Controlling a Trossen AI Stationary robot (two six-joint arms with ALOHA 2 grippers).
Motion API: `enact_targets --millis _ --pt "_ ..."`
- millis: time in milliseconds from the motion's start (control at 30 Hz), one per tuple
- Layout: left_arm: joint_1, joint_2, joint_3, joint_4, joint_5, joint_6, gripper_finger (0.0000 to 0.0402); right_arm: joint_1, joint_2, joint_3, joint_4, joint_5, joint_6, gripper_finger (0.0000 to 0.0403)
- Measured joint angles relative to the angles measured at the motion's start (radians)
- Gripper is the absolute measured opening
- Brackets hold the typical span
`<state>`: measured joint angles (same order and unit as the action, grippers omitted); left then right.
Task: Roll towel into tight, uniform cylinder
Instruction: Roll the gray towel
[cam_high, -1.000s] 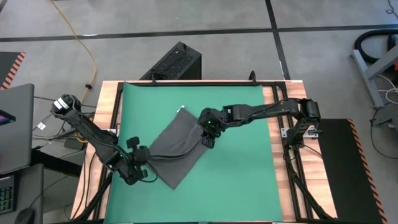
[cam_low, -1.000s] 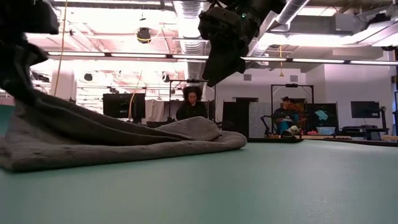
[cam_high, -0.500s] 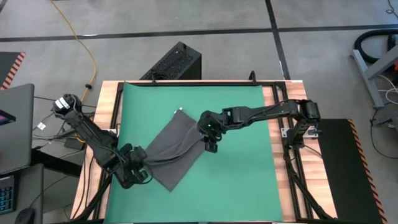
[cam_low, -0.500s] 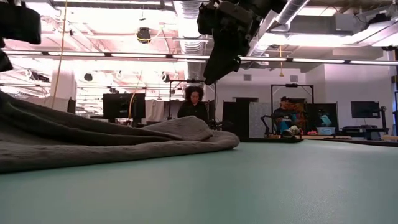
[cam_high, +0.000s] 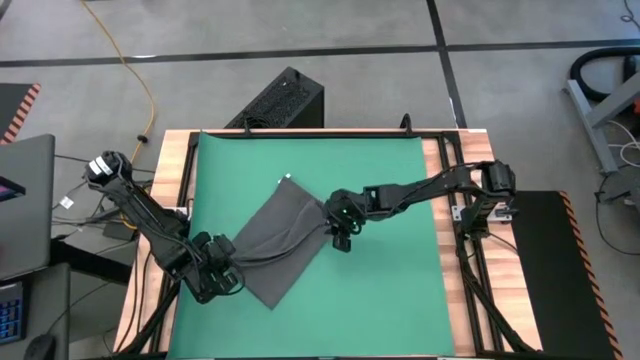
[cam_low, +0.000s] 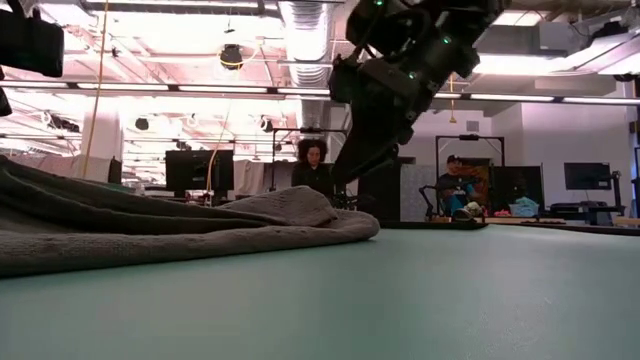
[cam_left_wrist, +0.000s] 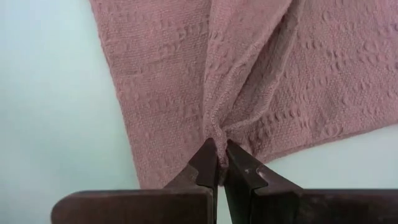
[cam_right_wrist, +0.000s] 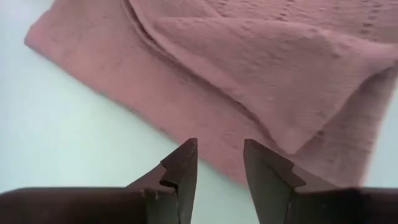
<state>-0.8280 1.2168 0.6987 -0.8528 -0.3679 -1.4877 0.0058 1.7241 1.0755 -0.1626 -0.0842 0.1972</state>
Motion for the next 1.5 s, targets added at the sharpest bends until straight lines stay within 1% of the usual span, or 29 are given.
enact_targets --millis 100,200,267,367,500,600,967,1100,1233,1300,1400,1500 --pt "0.000 0.000 0.000 0.000 0.010 -0.001 0.0000 0.009 0.000 -0.031 0.057 0.005 0.020 0.0141" --pt "0.000 0.000 0.000 0.000 0.026 -0.002 0.0000 0.009 -0.001 -0.065 0.073 0.039 0.020 0.0132" --pt "0.000 0.000 0.000 0.000 0.035 -0.002 0.0000 0.007 -0.001 -0.095 0.114 0.064 0.025 0.0128" --pt "0.000 0.000 0.001 0.001 0.050 -0.002 0.0000 -0.001 -0.001 -0.121 0.163 0.074 0.045 0.0122" --pt "0.000 0.000 0.018 -0.010 0.043 0.002 0.0000 -0.006 -0.001 -0.150 0.236 0.086 0.049 0.0120" --pt "0.000 0.000 0.027 -0.028 0.034 0.005 0.0000 -0.015 0.001 -0.151 0.244 0.113 0.046 0.0120" --pt "0.000 -0.001 0.029 -0.033 0.031 -0.018 0.0000 -0.020 0.143 -0.146 0.329 0.118 0.044 0.0120" --pt "0.000 -0.001 0.029 -0.036 0.084 -0.027 0.0000 -0.026 0.162 -0.144 0.310 0.117 0.090 0.0120" --pt "0.000 0.000 0.029 -0.117 0.227 -0.100 0.0000 -0.031 0.170 -0.144 0.312 0.117 0.099 0.0120" --pt "-0.003 0.000 0.029 -0.177 0.276 -0.149 0.0000 -0.034 0.174 -0.144 0.322 0.113 0.099 0.0120" --pt "-0.012 0.000 0.029 -0.217 0.291 -0.201 0.0000 -0.034 0.175 -0.144 0.326 0.113 0.102 0.0120" --pt "-0.013 0.000 0.026 -0.191 0.297 -0.197 0.0000 -0.034 0.175 -0.144 0.325 0.113 0.101 0.0120"
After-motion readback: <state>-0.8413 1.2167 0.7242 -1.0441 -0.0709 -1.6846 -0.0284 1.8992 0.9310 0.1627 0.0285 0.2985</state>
